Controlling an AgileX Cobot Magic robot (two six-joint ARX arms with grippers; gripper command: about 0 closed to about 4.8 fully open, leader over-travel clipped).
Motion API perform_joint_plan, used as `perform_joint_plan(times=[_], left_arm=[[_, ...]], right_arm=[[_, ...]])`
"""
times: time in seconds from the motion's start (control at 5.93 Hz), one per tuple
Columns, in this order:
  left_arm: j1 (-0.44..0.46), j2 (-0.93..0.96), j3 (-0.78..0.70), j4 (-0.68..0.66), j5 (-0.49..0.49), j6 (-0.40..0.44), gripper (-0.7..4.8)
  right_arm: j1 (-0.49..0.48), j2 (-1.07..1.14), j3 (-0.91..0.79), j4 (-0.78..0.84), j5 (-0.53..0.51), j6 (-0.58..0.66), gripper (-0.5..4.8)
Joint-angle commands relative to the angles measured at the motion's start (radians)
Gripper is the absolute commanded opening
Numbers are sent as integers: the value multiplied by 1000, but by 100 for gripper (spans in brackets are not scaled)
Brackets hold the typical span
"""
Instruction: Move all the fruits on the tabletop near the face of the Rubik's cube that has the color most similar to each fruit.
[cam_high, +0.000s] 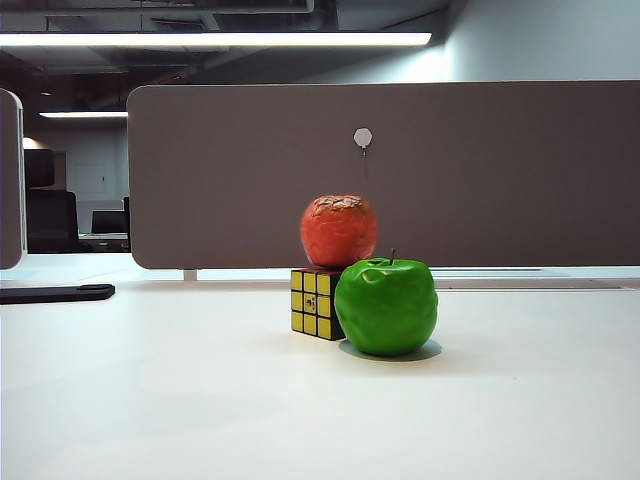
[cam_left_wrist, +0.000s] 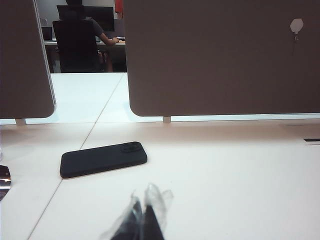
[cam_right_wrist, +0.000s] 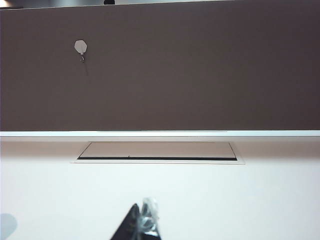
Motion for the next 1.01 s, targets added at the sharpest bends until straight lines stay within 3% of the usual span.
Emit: perform_joint_plan(times=[0.17, 0.84, 1.01], left_arm=[[2, 0, 3, 13, 3, 10, -5], [2, 0, 3, 13, 3, 3, -5], [2, 0, 3, 12, 2, -30, -5]], right_arm=[[0, -1, -4, 10, 2, 5, -1], [0, -1, -4, -23, 2, 48, -1], [0, -1, -4, -23, 2, 5, -1]])
